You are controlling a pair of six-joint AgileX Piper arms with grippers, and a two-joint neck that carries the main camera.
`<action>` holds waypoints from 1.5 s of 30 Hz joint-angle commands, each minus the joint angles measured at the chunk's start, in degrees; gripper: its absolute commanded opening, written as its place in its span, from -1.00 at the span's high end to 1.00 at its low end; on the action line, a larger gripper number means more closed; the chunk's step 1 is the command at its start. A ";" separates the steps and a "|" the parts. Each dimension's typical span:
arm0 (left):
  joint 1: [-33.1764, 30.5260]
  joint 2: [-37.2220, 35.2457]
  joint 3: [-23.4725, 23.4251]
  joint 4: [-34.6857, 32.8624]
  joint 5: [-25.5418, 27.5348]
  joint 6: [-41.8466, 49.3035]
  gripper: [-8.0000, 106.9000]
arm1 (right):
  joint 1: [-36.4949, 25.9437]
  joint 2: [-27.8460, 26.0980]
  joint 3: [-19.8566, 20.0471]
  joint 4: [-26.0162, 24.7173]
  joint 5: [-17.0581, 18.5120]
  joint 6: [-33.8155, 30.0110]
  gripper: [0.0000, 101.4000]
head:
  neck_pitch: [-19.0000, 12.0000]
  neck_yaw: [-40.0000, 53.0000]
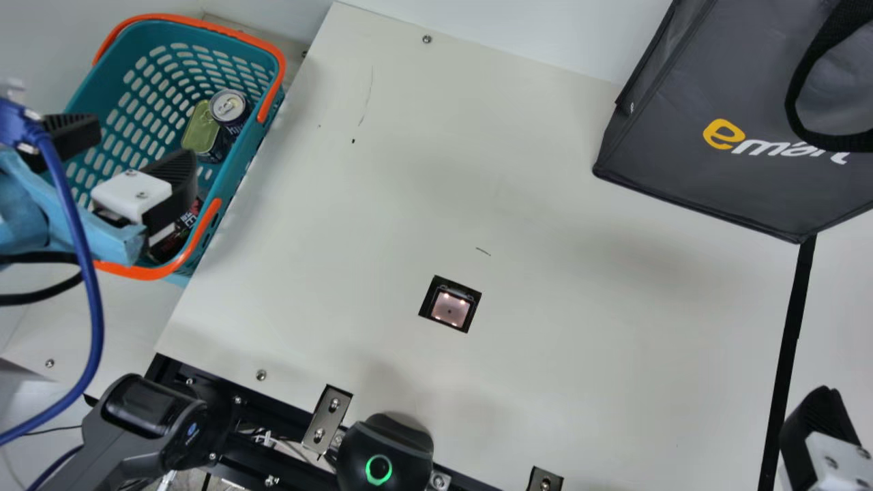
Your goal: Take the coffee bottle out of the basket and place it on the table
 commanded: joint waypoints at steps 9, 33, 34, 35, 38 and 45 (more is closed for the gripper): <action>-0.14 0.05 -0.01 0.11 -0.04 -0.13 -0.71 | 0.00 0.00 0.00 0.00 0.00 0.00 -0.79 | -1.48 0.14; 5.30 3.80 2.79 10.94 -4.89 -11.27 -0.71 | 0.00 0.00 0.00 0.00 0.00 0.00 -0.79 | -1.48 0.14; 5.52 4.22 2.82 11.36 -5.21 -11.71 -0.71 | 0.00 0.00 0.00 0.00 0.00 0.00 -0.79 | -1.48 0.14; 5.82 4.64 2.86 11.68 -5.59 -12.04 -0.71 | 0.00 0.00 0.00 0.00 0.00 0.00 -0.79 | -1.48 0.14; 6.89 5.98 2.95 12.53 -6.71 -12.83 -0.71 | 0.00 0.00 0.00 0.00 0.00 0.00 -0.79 | -1.48 0.14; 10.43 8.92 2.95 12.96 -9.33 -12.99 -0.71 | 0.00 0.00 0.00 0.00 0.00 0.00 -0.79 | -1.48 0.14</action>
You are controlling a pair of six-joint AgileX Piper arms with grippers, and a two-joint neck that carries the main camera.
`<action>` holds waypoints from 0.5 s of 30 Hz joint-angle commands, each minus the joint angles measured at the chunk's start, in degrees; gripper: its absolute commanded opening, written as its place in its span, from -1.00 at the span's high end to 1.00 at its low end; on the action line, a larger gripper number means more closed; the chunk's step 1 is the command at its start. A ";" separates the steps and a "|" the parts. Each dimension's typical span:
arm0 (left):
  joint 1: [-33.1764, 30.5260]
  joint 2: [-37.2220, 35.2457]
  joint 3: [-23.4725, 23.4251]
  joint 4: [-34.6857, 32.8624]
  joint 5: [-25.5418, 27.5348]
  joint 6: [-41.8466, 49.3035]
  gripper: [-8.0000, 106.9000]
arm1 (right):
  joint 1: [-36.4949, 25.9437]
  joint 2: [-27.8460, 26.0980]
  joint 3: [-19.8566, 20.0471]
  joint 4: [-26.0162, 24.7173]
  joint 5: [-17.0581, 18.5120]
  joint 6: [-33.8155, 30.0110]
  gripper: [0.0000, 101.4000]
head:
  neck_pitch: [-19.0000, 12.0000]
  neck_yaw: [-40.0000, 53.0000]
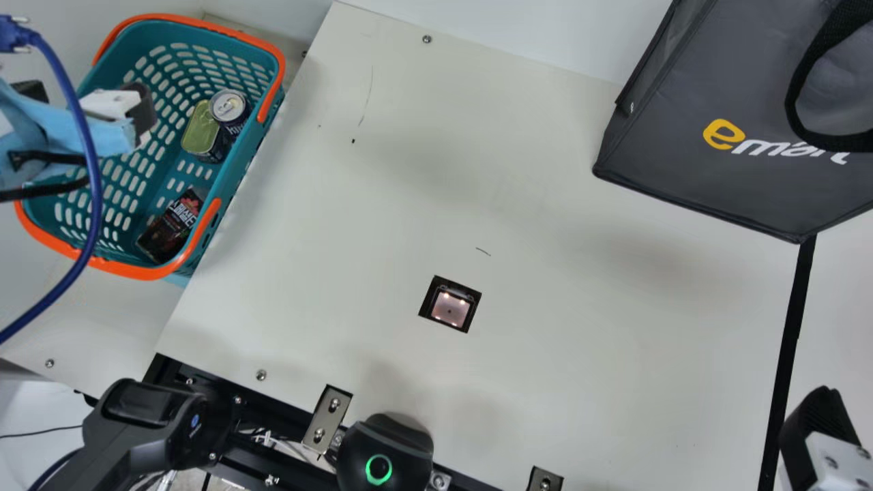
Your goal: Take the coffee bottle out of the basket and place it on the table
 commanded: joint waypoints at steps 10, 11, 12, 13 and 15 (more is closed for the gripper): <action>6.89 4.00 -0.57 -2.95 -2.30 3.48 -0.71 | 0.00 0.00 0.00 0.00 0.00 0.00 -0.79 | -1.48 0.14; 7.64 4.29 -0.56 -3.49 -2.50 4.23 -0.71 | 0.00 0.00 0.00 0.00 0.00 0.00 -0.79 | -1.48 0.14; 8.34 4.59 -0.55 -4.02 -2.71 4.98 -0.71 | 0.00 0.00 0.00 0.00 0.00 0.00 -0.79 | -1.48 0.14; 8.96 4.87 -0.52 -4.50 -2.86 5.73 -0.71 | 0.00 0.00 0.00 0.00 0.00 0.00 -0.79 | -1.48 0.14; 10.40 5.41 -0.38 -5.70 -3.26 7.52 -0.71 | 0.00 0.00 0.00 0.00 0.00 0.00 -0.79 | -1.48 0.14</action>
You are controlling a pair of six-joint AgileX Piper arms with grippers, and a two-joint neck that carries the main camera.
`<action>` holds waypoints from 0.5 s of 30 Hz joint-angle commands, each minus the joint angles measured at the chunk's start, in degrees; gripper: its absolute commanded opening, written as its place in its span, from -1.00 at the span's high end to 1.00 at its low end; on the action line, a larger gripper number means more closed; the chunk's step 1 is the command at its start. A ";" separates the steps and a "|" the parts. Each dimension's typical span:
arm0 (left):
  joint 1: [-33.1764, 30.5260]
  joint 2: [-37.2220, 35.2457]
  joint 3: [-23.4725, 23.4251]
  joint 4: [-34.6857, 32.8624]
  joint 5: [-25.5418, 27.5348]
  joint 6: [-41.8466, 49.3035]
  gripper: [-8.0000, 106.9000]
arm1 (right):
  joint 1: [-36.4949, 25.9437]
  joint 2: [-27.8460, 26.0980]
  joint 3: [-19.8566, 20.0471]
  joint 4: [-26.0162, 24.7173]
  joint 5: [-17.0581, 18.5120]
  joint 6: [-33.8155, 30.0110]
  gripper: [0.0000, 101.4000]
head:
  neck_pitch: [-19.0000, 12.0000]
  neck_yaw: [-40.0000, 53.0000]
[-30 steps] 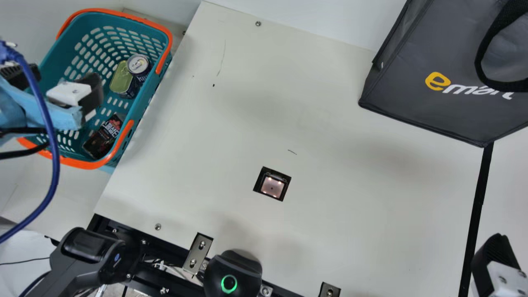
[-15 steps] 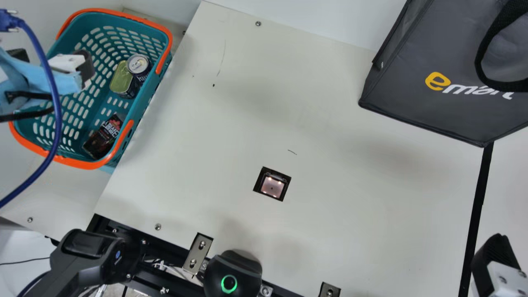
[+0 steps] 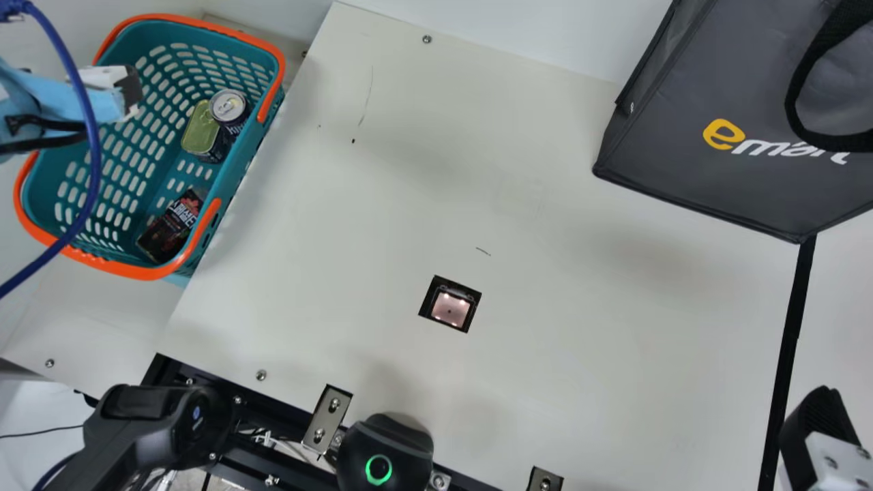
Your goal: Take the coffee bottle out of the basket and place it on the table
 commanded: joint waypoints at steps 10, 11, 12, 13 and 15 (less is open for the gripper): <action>7.88 3.40 1.29 -6.90 -3.29 11.55 -0.71 | 0.00 0.00 0.00 0.00 0.00 0.00 -0.79 | -1.48 0.23; 8.56 3.79 1.42 -7.53 -3.65 12.60 -0.71 | 0.00 0.00 0.00 0.00 0.00 0.00 -0.79 | -1.48 0.23; 9.21 4.21 1.54 -8.15 -4.02 13.65 -0.71 | 0.00 0.00 0.00 0.00 0.00 0.00 -0.79 | -1.48 0.23; 9.77 4.60 1.66 -8.72 -4.33 14.64 -0.71 | 0.00 0.00 0.00 0.00 0.00 0.00 -0.79 | -1.48 0.23; 11.00 5.44 1.92 -10.00 -4.95 16.86 -0.71 | 0.00 0.00 0.00 0.00 0.00 0.00 -0.79 | -1.48 0.23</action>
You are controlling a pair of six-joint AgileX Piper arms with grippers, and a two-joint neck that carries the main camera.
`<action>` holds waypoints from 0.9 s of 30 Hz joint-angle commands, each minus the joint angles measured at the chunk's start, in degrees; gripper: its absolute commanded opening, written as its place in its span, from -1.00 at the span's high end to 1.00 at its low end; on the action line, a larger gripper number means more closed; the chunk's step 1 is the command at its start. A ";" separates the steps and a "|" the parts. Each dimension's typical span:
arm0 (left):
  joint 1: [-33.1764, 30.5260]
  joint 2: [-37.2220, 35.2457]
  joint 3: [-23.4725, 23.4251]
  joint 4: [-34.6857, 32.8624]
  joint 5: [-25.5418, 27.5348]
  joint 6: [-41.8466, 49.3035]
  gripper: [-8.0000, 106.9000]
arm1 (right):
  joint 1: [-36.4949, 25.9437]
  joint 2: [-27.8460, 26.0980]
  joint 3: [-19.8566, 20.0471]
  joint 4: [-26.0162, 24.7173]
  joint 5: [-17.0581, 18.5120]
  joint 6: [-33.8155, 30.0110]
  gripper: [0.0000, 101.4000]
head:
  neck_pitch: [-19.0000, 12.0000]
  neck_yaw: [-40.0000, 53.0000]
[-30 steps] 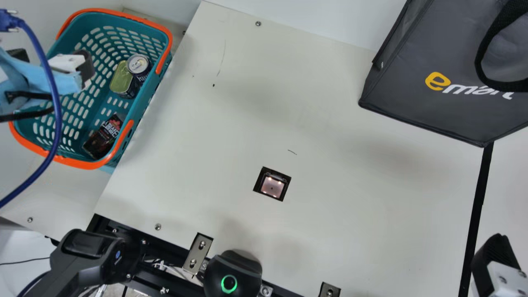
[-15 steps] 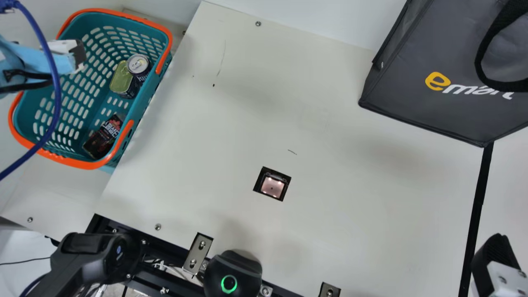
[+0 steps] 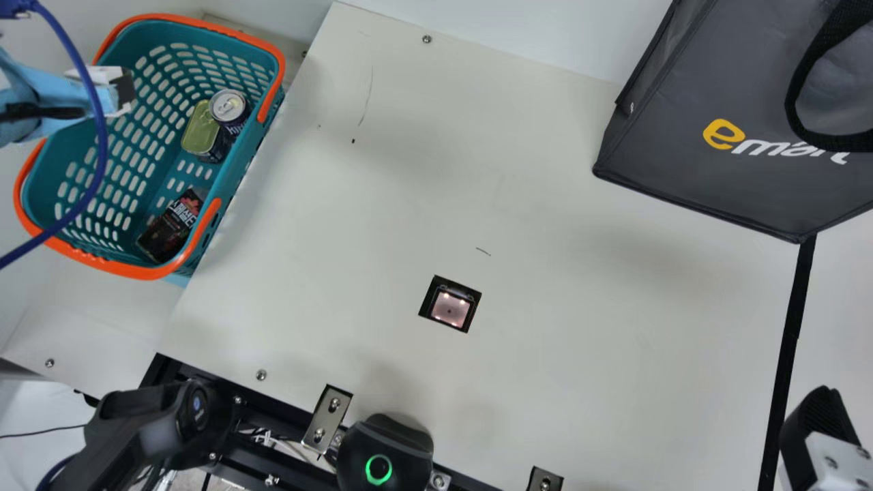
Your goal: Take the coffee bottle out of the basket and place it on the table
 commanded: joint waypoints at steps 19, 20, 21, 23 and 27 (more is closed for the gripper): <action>7.54 6.38 5.29 -10.17 -7.11 20.77 -0.71 | 0.00 0.00 0.00 0.00 0.00 0.00 -0.79 | -1.48 0.14; 7.71 6.64 5.72 -10.43 -7.55 21.45 -0.71 | 0.00 0.00 0.00 0.00 0.00 0.00 -0.79 | -1.48 0.14; 7.95 6.94 6.16 -10.74 -7.97 22.21 -0.71 | 0.00 0.00 0.00 0.00 0.00 0.00 -0.79 | -1.48 0.14; 8.33 7.48 7.01 -11.25 -8.80 23.56 -0.71 | 0.00 0.00 0.00 0.00 0.00 0.00 -0.79 | -1.48 0.14; 8.89 8.70 8.60 -12.16 -10.40 25.83 -0.71 | 0.00 0.00 0.00 0.00 0.00 0.00 -0.79 | -1.48 0.14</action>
